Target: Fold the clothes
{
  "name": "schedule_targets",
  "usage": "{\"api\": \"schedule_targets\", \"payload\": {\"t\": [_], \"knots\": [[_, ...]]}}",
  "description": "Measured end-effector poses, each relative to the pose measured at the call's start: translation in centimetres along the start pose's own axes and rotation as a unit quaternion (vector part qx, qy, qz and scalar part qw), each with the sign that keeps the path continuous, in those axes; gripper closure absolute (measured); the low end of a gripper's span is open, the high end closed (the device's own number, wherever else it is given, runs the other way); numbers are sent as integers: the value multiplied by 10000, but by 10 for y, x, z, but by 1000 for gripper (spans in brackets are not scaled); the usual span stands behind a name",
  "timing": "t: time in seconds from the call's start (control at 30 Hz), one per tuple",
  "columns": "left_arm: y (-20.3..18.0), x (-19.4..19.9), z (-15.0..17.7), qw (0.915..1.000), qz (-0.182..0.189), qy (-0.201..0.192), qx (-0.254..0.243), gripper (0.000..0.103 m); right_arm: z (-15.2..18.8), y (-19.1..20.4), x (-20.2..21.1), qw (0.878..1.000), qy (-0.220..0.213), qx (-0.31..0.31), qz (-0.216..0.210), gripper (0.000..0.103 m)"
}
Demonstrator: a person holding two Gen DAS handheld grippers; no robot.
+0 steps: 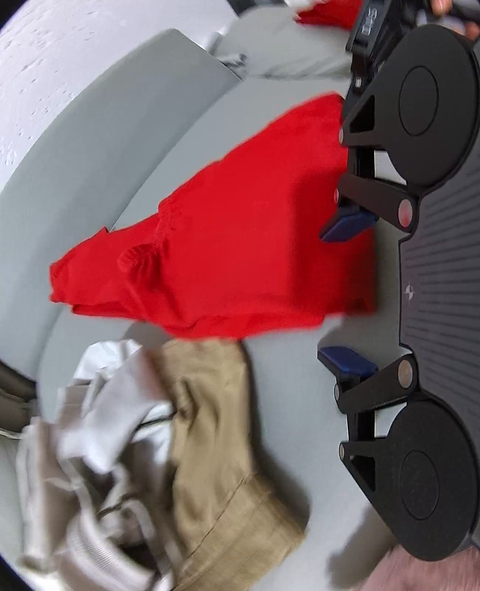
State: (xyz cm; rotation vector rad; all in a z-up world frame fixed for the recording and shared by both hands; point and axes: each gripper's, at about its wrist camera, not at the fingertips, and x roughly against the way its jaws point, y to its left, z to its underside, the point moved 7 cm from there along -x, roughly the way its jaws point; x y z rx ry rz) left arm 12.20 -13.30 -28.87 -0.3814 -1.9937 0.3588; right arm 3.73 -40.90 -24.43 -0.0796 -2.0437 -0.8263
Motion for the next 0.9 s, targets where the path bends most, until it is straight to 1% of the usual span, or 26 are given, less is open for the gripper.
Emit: {"api": "schedule_targets", "payload": {"t": [0.07, 0.13, 0.17, 0.2, 0.23, 0.27, 0.33, 0.37, 0.47, 0.57, 0.67, 0.73, 0.77, 0.83, 0.87, 0.9], "knots": [[-4, -7, -1, 9999, 47, 80, 52, 31, -5, -13, -8, 9963, -143, -776, -344, 36], [-11, -17, -1, 9997, 130, 193, 49, 30, -10, -19, -16, 9911, -252, -1156, -617, 36], [-12, -18, -1, 9997, 134, 210, 32, 39, -12, -19, -21, 9901, -260, -1206, -670, 37], [-15, -20, -2, 9996, 137, 237, -27, 50, -14, -19, -28, 9892, -270, -1240, -729, 41], [-16, -22, -2, 9995, 124, 271, -74, 75, -16, -18, -34, 9894, -262, -1234, -723, 58], [-16, -23, -4, 9992, 161, 356, -37, 89, -17, -16, -37, 9908, -227, -1173, -637, 80], [-16, -21, -6, 9983, 273, 501, 119, 91, -19, -14, -35, 9929, -153, -1045, -551, 87], [-17, -19, -7, 9981, 292, 527, 129, 91, -20, -13, -30, 9940, -152, -957, -509, 88], [-36, -10, 2, 9975, 359, 597, -104, 91, -20, -8, -10, 9976, -199, -584, -310, 89], [-63, 2, 24, 9958, 459, 678, -413, 91, -19, -12, 18, 9985, -315, -446, -95, 90], [-90, 21, 58, 9920, 615, 799, -759, 91, -9, -26, 49, 9982, -352, -488, 71, 90], [-100, 31, 80, 9891, 608, 862, -1030, 91, 9, -37, 75, 9983, -338, -440, 189, 90], [-102, 34, 88, 9882, 576, 876, -1113, 91, 17, -41, 81, 9983, -313, -442, 218, 90], [-97, 41, 109, 9868, 375, 926, -1278, 91, 40, -49, 93, 9985, -247, -453, 207, 90], [-93, 43, 114, 9865, 302, 937, -1309, 91, 47, -52, 96, 9984, -213, -471, 205, 90], [-88, 47, 118, 9862, 239, 939, -1339, 91, 63, -54, 99, 9983, -148, -532, 191, 90]]}}
